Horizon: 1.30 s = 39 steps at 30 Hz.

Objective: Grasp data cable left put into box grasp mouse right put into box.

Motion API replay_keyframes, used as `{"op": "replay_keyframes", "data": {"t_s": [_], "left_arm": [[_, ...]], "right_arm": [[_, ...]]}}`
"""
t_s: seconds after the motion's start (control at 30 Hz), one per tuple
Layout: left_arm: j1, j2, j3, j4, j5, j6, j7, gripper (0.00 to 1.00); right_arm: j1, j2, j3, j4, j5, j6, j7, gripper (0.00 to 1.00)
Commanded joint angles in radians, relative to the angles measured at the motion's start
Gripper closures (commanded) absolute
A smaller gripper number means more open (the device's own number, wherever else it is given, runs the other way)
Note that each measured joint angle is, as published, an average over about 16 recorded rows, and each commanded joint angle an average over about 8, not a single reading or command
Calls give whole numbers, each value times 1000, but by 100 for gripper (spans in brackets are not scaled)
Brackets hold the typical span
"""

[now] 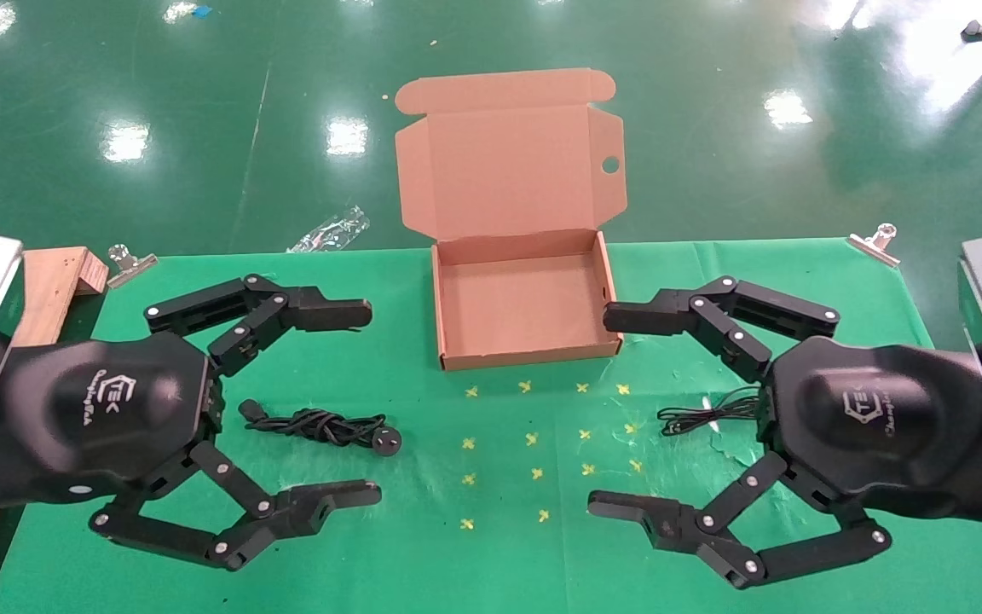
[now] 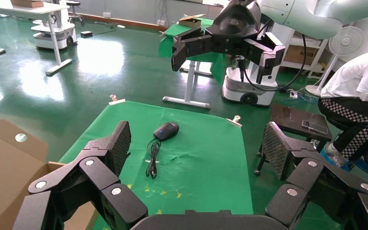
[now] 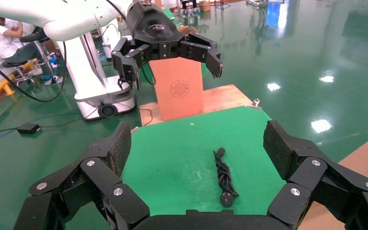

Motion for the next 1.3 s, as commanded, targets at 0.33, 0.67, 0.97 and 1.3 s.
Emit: {"op": "replay_keyframes", "data": {"t_s": [0.33,0.67,0.97,1.3], "left_arm": [[0,0,0,0,0,0,0,0],[-6,-6,15,-18,39,8,6,0],[-77,-1,131,-67,412,-37,71,0],[-125,101,261,-71,820,-170,60,0]], "right_arm": [[0,0,0,0,0,0,0,0],[1,24,-26,8,-57,-1,28,0],[8,98,-94,43,-263,39,95,0],[-46,134,-104,55,-335,113,106,0]]}}
